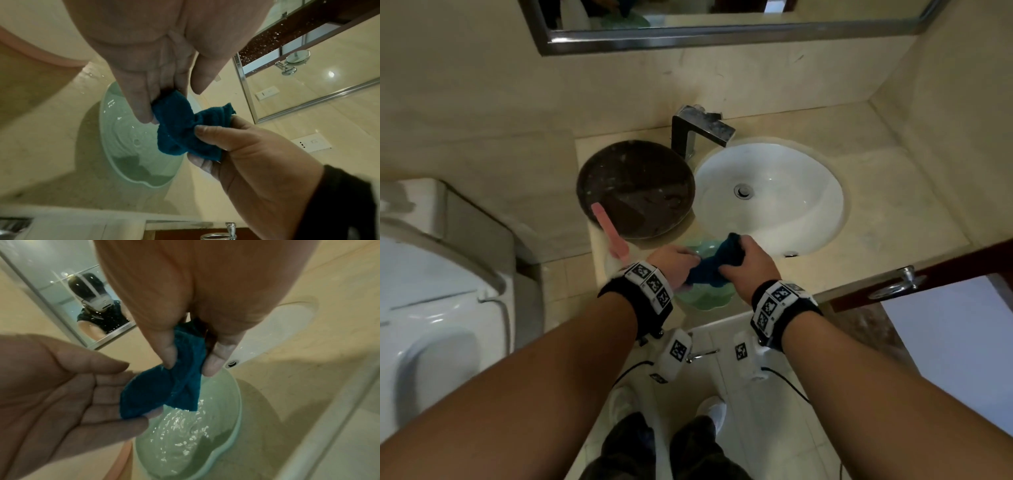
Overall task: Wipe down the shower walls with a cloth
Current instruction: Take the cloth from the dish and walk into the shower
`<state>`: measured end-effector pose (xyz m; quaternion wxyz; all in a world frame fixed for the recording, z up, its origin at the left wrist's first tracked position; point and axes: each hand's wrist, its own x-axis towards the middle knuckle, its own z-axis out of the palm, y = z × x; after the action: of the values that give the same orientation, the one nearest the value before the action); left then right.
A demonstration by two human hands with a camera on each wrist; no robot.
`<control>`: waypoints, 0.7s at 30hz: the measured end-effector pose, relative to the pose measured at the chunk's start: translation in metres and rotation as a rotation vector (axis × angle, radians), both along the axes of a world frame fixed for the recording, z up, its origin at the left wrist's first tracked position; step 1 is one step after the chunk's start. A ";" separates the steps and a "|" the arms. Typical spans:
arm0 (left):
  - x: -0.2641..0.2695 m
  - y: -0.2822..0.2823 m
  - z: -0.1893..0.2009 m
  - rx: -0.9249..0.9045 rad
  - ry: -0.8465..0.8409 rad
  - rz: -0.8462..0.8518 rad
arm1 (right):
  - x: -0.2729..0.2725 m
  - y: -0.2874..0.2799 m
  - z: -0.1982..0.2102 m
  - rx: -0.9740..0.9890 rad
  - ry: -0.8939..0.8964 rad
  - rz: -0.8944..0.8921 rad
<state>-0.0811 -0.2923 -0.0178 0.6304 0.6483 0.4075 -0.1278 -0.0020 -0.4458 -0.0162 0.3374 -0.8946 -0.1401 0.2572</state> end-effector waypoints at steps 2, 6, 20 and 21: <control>-0.007 0.003 -0.005 0.043 0.022 -0.006 | 0.001 0.006 -0.006 -0.015 -0.001 -0.003; -0.021 0.013 -0.019 0.089 0.082 0.017 | 0.001 0.020 -0.013 -0.135 -0.066 0.124; -0.039 0.018 0.039 0.099 0.127 -0.031 | 0.014 0.024 0.014 0.010 0.118 -0.093; -0.038 0.016 0.043 0.081 0.123 -0.029 | 0.016 0.023 0.020 0.094 0.184 -0.184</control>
<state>-0.1189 -0.2760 0.0257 0.5756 0.6699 0.4408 -0.1598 0.0144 -0.4231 0.0041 0.4124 -0.8596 -0.0378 0.2992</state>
